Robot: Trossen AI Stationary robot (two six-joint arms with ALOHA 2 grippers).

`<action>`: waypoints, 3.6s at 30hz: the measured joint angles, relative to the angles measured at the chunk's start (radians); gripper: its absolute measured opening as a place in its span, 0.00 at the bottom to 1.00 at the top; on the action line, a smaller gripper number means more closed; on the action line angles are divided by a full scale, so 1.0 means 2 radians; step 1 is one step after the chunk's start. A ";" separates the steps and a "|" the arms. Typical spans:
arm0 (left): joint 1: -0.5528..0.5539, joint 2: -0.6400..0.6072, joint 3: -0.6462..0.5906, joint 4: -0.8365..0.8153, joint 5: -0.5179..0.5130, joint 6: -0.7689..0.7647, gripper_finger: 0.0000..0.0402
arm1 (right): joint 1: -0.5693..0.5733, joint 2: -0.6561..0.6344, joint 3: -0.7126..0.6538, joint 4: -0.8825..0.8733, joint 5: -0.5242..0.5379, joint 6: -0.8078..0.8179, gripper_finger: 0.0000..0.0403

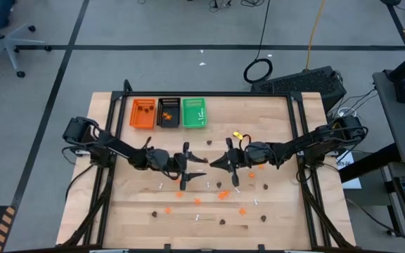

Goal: Sort Halloween decoration
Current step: Put the orange spider toy into the black bin

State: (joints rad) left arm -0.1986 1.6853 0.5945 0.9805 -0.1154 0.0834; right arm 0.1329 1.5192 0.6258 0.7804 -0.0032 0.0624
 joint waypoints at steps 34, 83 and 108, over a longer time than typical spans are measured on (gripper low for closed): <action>0.028 0.047 0.051 -0.025 0.019 0.014 0.03 | 0.000 0.000 0.000 -0.007 0.001 -0.013 0.01; 0.053 -0.271 0.051 -0.364 -0.386 0.132 0.01 | 0.041 -0.019 0.000 -0.160 0.055 -0.013 0.34; 0.280 -0.173 0.051 -0.512 -0.139 -0.158 0.10 | 0.044 -0.019 0.000 -0.172 0.137 -0.021 0.34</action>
State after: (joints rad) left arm 0.3614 1.3396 0.6964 -0.0433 -0.3932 -0.2321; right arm 0.2205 1.4815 0.6254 0.4359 0.2706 0.0200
